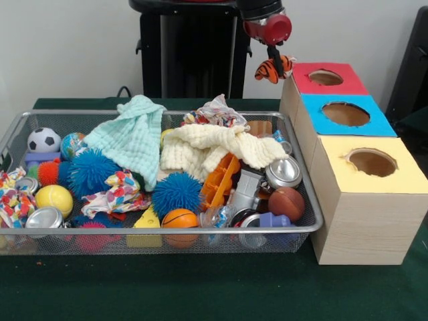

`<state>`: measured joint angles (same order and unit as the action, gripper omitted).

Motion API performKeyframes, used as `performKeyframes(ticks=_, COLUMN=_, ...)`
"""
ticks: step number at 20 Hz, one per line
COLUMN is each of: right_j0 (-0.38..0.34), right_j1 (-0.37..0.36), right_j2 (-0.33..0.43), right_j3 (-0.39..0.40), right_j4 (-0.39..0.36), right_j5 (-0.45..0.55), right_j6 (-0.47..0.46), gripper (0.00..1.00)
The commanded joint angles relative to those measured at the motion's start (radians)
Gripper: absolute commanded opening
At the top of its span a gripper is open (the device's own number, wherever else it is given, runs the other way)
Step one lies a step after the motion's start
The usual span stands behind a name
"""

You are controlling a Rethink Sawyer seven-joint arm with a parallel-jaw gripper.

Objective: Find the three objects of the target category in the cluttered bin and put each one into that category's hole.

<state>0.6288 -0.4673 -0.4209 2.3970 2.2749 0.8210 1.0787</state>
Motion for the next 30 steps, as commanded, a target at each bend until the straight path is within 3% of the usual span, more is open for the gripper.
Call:
performKeyframes(ticks=1, right_j0=0.041, right_j1=0.014, right_j2=0.092, right_j3=-0.121, right_j4=0.012, right_j5=0.028, right_j6=-0.058, gripper=0.0)
performKeyframes(ticks=9, right_j0=0.092, right_j1=0.001, right_j2=0.094, right_j3=-0.128, right_j4=0.029, right_j5=0.016, right_j6=0.012, gripper=0.0)
performKeyframes(ticks=13, right_j0=0.096, right_j1=0.029, right_j2=0.051, right_j3=-0.137, right_j4=0.003, right_j5=-0.014, right_j6=-0.056, gripper=0.0)
performKeyframes(ticks=15, right_j0=0.052, right_j1=0.004, right_j2=0.022, right_j3=-0.12, right_j4=-0.091, right_j5=-0.014, right_j6=-0.082, gripper=0.0)
performKeyframes(ticks=19, right_j0=-0.036, right_j1=-0.067, right_j2=-0.036, right_j3=-0.103, right_j4=-0.295, right_j5=-0.02, right_j6=-0.046, gripper=0.0)
performKeyframes(ticks=26, right_j0=-0.001, right_j1=-0.046, right_j2=0.01, right_j3=-0.126, right_j4=-0.134, right_j5=-0.03, right_j6=-0.06, gripper=0.0)
performKeyframes(ticks=30, right_j0=-0.014, right_j1=-0.051, right_j2=0.01, right_j3=-0.151, right_j4=-0.157, right_j5=-0.047, right_j6=-0.035, gripper=0.0)
